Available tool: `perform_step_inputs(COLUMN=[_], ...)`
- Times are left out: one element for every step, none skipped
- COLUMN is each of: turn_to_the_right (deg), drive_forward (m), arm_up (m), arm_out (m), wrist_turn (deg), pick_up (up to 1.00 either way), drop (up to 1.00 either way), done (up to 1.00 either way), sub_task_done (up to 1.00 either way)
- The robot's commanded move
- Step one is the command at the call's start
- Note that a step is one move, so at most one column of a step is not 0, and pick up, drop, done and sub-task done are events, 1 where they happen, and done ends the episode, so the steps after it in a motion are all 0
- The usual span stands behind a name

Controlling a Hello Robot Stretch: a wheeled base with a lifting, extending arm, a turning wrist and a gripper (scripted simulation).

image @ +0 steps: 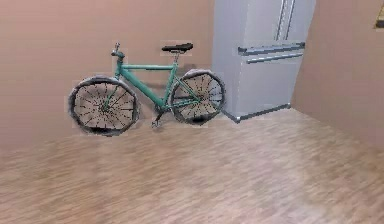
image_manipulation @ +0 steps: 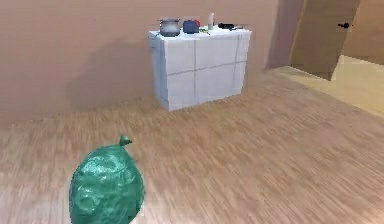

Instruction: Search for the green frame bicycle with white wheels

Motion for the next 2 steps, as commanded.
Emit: perform_step_inputs(turn_to_the_right=[0.0,15.0], drive_forward=[0.50,0.00], arm_up=[0.00,0.00], arm_out=[0.00,0.00], wrist_turn=[0.0,0.0], pick_up=[0.00,0.00], drop=[0.00,0.00], done=[0.00,0.00], sub_task_done=[0.00,0.00])
